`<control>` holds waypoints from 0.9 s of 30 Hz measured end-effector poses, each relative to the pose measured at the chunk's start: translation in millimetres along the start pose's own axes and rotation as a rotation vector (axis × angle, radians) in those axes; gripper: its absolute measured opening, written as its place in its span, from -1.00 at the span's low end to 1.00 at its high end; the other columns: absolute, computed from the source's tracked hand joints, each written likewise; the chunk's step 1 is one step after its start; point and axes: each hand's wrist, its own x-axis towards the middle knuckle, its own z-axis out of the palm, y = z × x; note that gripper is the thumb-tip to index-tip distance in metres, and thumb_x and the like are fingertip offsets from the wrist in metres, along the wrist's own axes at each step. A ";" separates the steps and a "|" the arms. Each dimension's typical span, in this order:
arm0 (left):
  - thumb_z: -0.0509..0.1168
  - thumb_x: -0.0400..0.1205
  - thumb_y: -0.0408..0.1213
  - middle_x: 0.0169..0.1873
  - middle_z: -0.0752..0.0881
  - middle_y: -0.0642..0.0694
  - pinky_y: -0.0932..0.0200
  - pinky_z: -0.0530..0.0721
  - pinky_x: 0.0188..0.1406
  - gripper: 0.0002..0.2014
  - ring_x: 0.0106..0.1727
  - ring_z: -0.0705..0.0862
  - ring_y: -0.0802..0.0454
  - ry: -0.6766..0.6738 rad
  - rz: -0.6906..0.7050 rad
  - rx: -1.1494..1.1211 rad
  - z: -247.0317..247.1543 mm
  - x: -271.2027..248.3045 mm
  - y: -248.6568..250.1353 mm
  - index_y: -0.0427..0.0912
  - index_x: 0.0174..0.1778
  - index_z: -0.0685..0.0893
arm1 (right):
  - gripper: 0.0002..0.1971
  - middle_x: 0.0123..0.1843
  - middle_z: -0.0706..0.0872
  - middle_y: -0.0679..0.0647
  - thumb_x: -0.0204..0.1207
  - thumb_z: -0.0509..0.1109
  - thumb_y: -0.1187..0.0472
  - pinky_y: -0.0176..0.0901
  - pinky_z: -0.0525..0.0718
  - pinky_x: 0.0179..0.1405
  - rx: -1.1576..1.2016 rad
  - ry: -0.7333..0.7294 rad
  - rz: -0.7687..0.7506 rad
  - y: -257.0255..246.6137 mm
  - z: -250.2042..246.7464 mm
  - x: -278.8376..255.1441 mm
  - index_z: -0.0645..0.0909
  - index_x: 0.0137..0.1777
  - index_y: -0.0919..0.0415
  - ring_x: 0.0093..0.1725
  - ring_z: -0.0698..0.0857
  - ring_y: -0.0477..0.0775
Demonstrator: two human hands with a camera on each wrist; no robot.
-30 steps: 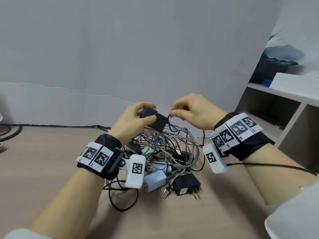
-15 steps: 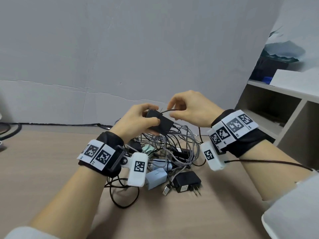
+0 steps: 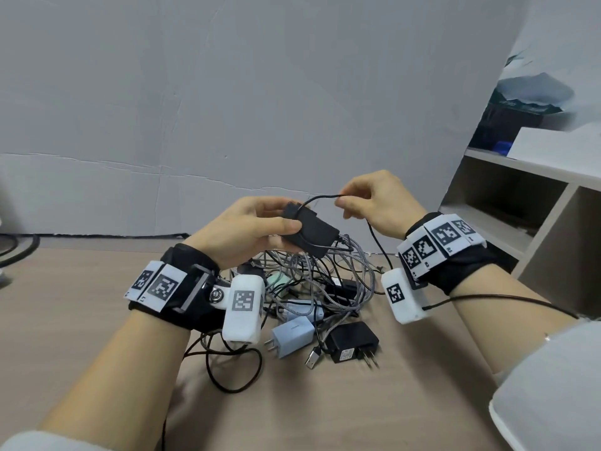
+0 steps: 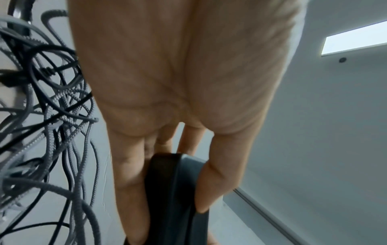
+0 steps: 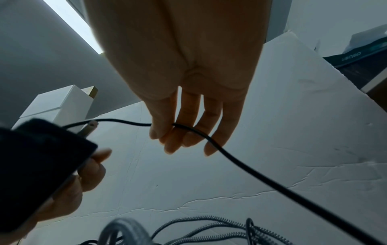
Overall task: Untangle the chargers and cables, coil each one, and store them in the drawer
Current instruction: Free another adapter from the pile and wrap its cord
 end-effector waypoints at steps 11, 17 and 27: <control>0.35 0.68 -0.42 0.09 0.79 -0.24 0.21 0.71 -0.05 -0.76 -0.02 0.81 0.01 0.334 0.106 -0.376 12.3 12.2 1.7 -0.37 0.25 0.66 | -0.65 -0.27 0.75 0.05 0.73 0.29 0.19 -0.08 0.77 -0.07 0.022 -0.359 0.032 -20.7 60.7 -14.2 0.52 0.49 0.13 -0.29 0.78 -0.12; 0.41 0.67 -0.37 0.06 0.73 -0.23 -0.10 0.72 0.27 -0.90 0.11 0.73 -0.16 0.596 0.190 -0.539 1.2 18.2 -4.0 -0.22 0.06 0.67 | -0.44 0.35 0.72 0.12 0.69 0.32 0.14 0.04 0.70 0.28 -0.318 -0.517 0.006 -37.1 62.7 -19.7 0.30 0.67 -0.03 0.17 0.75 0.17; 0.39 0.67 -0.49 -0.08 0.81 -0.30 -0.32 0.75 0.20 -0.91 0.16 0.80 -0.27 0.798 0.385 -0.715 -21.2 15.2 -1.1 -0.37 0.06 0.66 | -0.87 -0.15 0.79 0.12 0.71 0.28 0.13 -0.04 0.66 0.02 -0.187 0.074 -0.006 -27.9 42.0 -5.9 0.66 -0.01 0.02 -0.02 0.73 0.21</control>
